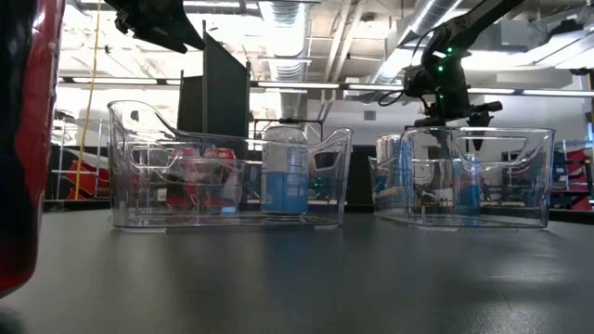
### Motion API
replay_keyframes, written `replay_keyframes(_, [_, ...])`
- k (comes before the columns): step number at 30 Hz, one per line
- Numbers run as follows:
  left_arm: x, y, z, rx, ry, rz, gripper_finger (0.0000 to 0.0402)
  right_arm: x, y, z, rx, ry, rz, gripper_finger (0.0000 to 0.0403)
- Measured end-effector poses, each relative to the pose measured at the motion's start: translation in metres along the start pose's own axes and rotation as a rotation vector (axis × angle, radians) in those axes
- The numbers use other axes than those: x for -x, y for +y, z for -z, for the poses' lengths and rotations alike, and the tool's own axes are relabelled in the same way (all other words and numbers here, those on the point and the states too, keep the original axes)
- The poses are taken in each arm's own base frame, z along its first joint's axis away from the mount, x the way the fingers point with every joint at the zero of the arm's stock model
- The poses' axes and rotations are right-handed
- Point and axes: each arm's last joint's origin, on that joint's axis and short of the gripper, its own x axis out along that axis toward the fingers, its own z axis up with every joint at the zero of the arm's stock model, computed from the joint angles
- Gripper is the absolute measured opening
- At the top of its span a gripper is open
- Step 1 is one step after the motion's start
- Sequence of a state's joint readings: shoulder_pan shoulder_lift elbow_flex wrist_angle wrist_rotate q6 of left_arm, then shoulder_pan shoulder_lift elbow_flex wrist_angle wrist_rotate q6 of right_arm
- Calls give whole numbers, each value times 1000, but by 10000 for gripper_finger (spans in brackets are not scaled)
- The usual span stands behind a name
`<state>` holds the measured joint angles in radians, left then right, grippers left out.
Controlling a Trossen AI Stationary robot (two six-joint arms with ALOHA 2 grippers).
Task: Sort soda cans
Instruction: Put the top blue soda can into the right transparent bin
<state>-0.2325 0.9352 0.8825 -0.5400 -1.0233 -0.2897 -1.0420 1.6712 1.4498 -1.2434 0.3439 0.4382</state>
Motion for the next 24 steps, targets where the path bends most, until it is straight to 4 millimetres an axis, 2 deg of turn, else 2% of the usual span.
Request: replay_keyframes(24, [0, 0, 0, 2, 0, 0, 335, -2, 0, 0, -5, 6, 3, 333])
